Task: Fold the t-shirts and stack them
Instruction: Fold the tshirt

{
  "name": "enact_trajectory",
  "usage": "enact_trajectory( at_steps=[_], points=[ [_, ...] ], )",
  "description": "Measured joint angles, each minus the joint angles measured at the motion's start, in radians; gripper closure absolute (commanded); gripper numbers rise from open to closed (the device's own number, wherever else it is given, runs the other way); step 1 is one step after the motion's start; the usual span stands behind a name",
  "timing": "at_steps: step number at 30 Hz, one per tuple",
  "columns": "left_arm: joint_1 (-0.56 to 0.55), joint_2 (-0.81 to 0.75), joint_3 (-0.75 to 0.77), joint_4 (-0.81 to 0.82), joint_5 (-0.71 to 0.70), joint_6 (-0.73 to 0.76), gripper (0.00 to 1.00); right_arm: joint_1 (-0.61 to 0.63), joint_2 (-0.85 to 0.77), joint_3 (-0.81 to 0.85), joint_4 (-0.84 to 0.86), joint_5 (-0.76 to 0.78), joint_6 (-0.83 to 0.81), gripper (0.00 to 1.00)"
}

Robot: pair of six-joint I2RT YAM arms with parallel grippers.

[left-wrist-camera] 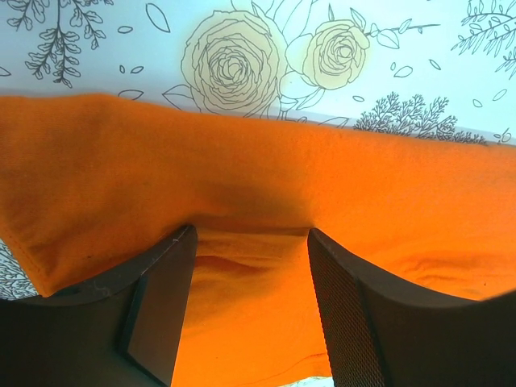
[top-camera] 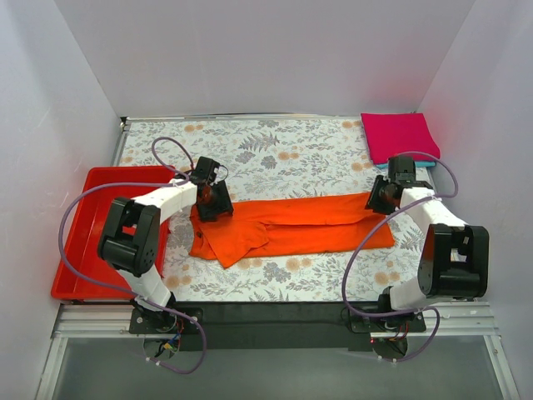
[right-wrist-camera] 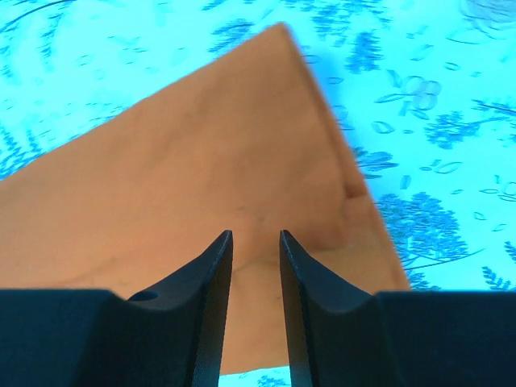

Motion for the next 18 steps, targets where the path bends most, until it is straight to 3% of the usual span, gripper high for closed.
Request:
enact_trajectory(
  at_steps=[9,18],
  points=[
    [0.005,0.039,0.045,-0.02,-0.004,0.01,0.46,-0.139,0.033,-0.118,0.09,-0.043,0.042,0.71],
    [0.021,0.121,0.164,-0.016,-0.011,0.04,0.4,-0.153,0.029,-0.116,0.11,-0.079,0.05,0.72]
  ],
)
